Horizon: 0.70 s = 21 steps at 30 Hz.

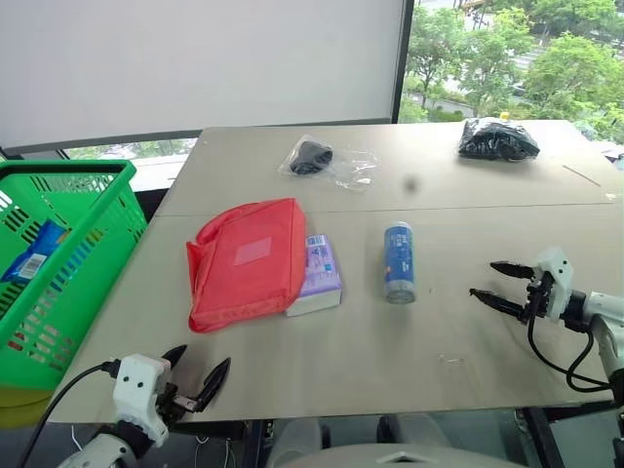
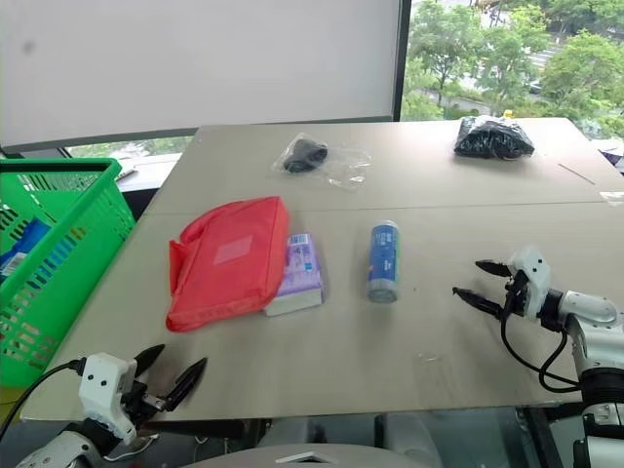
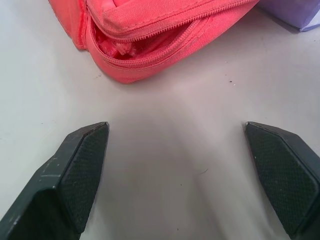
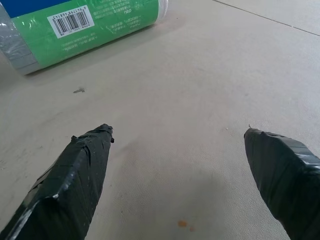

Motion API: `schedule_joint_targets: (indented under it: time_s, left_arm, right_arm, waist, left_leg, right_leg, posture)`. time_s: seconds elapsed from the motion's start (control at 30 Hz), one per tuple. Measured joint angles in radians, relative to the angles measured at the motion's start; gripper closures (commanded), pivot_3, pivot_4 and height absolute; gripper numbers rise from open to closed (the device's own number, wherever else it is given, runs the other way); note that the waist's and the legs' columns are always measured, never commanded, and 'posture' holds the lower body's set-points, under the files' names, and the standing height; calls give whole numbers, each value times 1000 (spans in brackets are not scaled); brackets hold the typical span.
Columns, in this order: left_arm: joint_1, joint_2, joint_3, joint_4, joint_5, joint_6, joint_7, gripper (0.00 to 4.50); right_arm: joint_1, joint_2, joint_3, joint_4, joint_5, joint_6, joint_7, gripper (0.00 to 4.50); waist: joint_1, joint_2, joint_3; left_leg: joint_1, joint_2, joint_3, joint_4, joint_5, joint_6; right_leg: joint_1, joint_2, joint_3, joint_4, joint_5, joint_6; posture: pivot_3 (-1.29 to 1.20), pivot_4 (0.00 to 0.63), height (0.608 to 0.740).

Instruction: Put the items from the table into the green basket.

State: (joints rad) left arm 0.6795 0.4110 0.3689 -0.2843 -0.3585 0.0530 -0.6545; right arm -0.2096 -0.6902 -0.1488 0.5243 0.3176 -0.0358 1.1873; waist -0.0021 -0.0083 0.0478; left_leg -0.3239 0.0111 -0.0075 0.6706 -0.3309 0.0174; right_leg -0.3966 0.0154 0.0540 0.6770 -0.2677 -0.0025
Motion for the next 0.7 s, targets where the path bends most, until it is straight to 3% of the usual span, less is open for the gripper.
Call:
schedule_joint_targets:
  time_s: [0.2, 0.7]
  left_arm:
    - [11, 6, -10, -13, 2, -3, -22, 17]
    - [22, -8, -46, -41, 66, -89, -11, 17]
  right_arm:
    - [76, -17, -25, -44, 8, 1, 0, 4]
    - [70, -17, -25, -65, 23, 8, 11, 4]
  waist:
    - [7, 0, 3]
    - [0, -2, 6]
  left_leg:
    - [0, 0, 0, 0, 0, 1]
    - [0, 0, 1, 0, 0, 1]
  right_leg:
    - [0, 0, 0, -1, -1, 1]
    - [0, 0, 1, 0, -3, 4]
  posture:
    - [65, 41, 740]
    - [83, 39, 740]
